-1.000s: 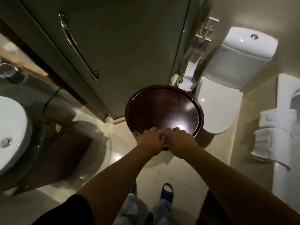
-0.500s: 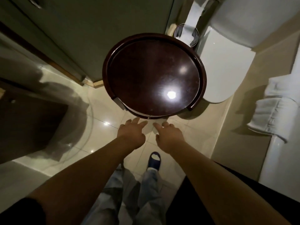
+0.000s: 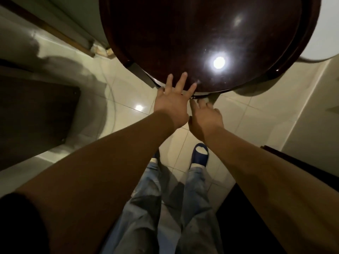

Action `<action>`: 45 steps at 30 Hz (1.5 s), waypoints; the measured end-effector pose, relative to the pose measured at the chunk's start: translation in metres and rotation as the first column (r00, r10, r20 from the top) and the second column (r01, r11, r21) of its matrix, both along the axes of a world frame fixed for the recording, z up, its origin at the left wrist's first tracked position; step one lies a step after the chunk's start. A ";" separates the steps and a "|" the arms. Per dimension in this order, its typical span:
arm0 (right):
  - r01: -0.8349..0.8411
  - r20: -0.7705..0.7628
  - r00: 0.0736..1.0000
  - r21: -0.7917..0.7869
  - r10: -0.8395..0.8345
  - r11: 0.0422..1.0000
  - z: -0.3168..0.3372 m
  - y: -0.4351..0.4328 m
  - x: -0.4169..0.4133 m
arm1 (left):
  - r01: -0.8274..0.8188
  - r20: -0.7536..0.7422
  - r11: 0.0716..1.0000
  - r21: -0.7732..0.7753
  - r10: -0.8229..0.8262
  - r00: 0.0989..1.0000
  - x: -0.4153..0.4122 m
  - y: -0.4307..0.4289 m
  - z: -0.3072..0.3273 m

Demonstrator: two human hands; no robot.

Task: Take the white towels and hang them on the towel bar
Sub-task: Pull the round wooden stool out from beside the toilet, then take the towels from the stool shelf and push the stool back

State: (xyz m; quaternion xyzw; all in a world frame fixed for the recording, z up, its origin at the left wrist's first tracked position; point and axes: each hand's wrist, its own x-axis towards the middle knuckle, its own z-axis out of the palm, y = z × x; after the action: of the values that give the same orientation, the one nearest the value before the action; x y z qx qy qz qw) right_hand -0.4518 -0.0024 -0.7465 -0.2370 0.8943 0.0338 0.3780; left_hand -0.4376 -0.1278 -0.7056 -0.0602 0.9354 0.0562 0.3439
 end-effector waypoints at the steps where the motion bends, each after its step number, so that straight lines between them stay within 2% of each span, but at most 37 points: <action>1: 0.020 -0.017 1.000 0.000 -0.020 1.000 -0.007 -0.001 0.001 | 0.001 -0.019 1.000 0.003 -0.001 1.000 0.000 0.002 -0.005; 13: 0.010 -0.104 0.995 -0.008 -0.011 1.000 -0.034 -0.015 -0.012 | 0.010 -0.126 0.999 -0.041 -0.015 0.992 0.003 0.007 -0.030; 22: 0.013 -0.197 0.979 -0.184 -0.050 0.983 -0.058 0.010 0.028 | -0.021 -0.186 0.999 -0.039 0.013 0.982 0.009 0.012 -0.031; 24: 0.045 -0.168 0.983 -0.200 -0.080 0.979 -0.055 0.015 0.045 | -0.052 -0.217 0.998 -0.020 0.046 0.975 0.012 0.014 -0.034; 28: 0.143 0.011 0.990 -0.128 -0.143 0.981 -0.042 0.025 0.082 | -0.087 -0.249 0.996 -0.004 0.083 0.965 0.016 0.015 -0.040; 29: 0.151 0.014 0.988 -0.158 -0.151 0.976 -0.036 0.028 0.090 | -0.088 -0.252 0.996 -0.003 0.085 0.964 0.015 0.015 -0.040; 32: 0.106 -0.183 0.965 -0.376 -0.187 0.921 -0.015 0.037 0.105 | -0.090 -0.252 0.996 -0.016 0.083 0.964 0.014 0.017 -0.040; 33: 0.089 -0.246 0.948 -0.402 -0.201 0.911 -0.010 0.040 0.106 | -0.094 -0.257 0.995 -0.021 0.086 0.963 0.014 0.017 -0.040; 35: 0.099 -0.281 0.937 -0.363 -0.210 0.927 -0.007 0.046 0.104 | -0.102 -0.267 0.994 -0.029 0.091 0.960 0.014 0.017 -0.042; 45: 0.215 -0.216 0.943 -0.191 -0.254 0.958 -0.022 0.050 0.111 | -0.085 -0.246 0.996 -0.006 0.081 0.966 0.012 0.014 -0.037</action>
State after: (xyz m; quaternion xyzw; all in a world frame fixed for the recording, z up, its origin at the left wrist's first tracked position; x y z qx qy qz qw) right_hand -0.3412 0.0472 -0.7688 -0.1530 0.9547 -0.0573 0.2486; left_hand -0.4258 -0.1137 -0.7422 -0.0950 0.9678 0.0697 0.2224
